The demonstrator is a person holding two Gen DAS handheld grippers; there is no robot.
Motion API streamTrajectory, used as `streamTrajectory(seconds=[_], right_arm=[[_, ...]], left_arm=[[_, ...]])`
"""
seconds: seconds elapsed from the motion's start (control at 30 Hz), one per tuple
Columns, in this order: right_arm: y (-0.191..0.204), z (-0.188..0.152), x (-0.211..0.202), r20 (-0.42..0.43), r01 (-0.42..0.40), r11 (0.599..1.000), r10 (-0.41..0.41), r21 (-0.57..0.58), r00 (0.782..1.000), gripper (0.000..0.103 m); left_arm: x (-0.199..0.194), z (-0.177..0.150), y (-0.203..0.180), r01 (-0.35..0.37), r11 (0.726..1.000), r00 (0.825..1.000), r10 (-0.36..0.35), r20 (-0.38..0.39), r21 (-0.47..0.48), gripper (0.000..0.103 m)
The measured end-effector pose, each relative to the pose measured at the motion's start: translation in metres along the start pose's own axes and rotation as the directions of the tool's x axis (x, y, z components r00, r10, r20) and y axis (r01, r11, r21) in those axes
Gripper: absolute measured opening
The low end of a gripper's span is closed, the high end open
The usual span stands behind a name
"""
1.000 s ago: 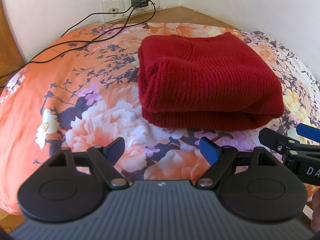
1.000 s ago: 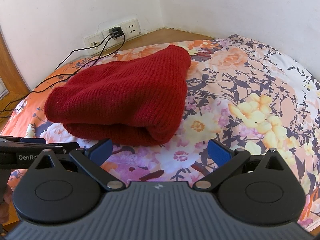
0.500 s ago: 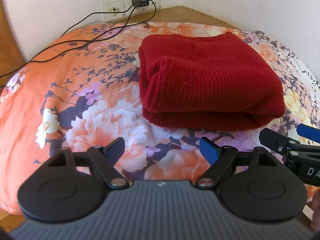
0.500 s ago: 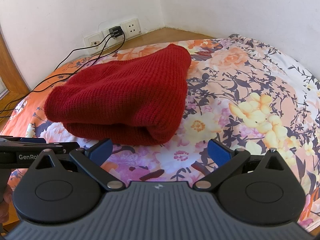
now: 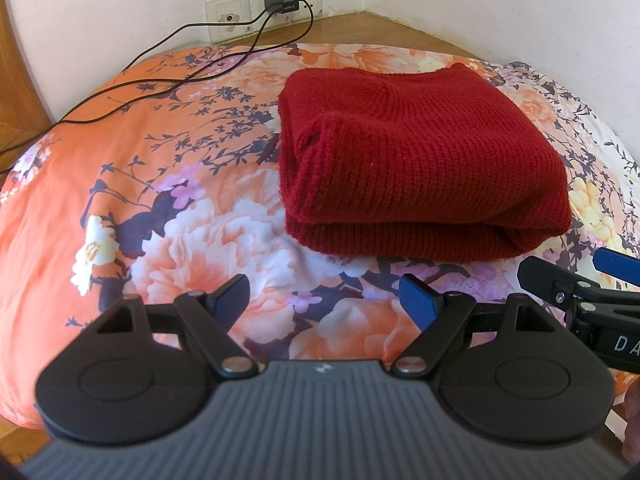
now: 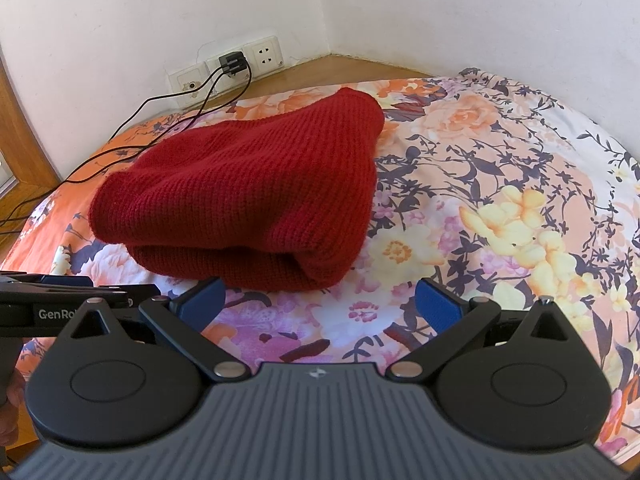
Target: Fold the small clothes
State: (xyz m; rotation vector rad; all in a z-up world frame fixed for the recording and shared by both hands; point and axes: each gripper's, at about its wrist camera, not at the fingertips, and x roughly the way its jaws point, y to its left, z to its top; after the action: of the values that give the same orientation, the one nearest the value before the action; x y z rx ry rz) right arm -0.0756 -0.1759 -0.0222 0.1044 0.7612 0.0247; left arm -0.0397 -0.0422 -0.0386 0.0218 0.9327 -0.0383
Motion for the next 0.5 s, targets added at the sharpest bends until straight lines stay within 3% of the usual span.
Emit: streamTrajectory(seconds=[0.5], right_arm=[[0.001,-0.001,0.0002,-0.002,-0.001,1.0,0.001,-0.001,1.0,0.103]], left_arm=[[-0.0004,-0.0012,-0.0003,-0.001,1.0,1.0,0.001,0.0,-0.001,0.083]])
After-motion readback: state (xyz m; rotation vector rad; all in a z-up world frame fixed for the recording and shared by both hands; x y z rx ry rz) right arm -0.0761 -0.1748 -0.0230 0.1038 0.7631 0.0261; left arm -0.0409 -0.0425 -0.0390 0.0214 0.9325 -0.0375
